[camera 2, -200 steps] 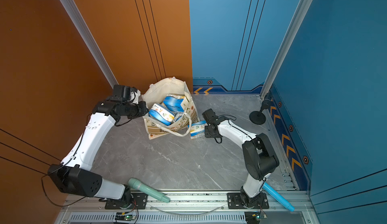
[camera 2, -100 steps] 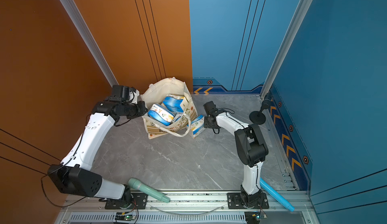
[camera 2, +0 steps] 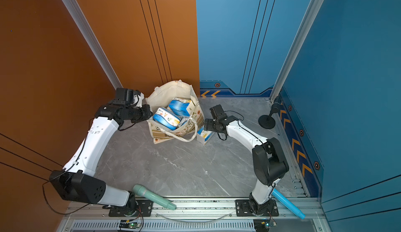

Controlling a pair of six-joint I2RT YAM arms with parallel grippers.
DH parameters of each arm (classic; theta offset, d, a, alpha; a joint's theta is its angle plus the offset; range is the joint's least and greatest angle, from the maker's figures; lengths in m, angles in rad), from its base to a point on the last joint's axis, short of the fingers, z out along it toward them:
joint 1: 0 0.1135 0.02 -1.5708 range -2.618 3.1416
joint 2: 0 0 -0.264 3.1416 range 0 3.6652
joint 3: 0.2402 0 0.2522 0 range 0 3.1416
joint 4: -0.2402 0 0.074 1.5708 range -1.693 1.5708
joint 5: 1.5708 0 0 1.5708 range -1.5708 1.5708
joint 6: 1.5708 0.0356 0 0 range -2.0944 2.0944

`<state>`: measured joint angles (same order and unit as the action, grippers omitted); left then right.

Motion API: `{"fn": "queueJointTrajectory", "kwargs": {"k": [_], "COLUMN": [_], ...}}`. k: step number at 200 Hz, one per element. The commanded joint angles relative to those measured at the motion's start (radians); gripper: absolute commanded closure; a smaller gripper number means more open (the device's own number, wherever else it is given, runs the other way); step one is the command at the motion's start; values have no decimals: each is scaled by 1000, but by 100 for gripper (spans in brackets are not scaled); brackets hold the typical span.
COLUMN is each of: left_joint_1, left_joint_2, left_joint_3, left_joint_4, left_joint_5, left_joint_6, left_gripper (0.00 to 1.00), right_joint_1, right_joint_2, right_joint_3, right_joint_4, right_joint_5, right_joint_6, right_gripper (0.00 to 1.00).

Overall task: Put tissues into the canvas bag
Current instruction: Adjust the pack of facial tissues at the center of the board.

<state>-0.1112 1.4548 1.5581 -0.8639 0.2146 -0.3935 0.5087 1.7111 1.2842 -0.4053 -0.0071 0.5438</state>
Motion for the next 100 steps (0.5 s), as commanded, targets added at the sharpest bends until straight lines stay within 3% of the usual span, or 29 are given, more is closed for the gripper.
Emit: {"fn": "queueJointTrajectory", "kwargs": {"k": [1,36,100], "left_joint_1": [7,7,13], "left_joint_2": [-5,-11,-21], "left_joint_3": [27,22,12], "left_joint_4": [29,29,29], "left_joint_5": [29,29,31], "left_joint_6": [10,10,19], "left_gripper": [100,100,100], "right_joint_1": [20,55,79], "right_joint_2": [-7,57,127], "right_joint_3": [-52,-22,11], "right_joint_4": [54,39,105], "right_joint_5": [-14,-1,24], "right_joint_6": [69,99,145], "right_gripper": [9,0,0]}}
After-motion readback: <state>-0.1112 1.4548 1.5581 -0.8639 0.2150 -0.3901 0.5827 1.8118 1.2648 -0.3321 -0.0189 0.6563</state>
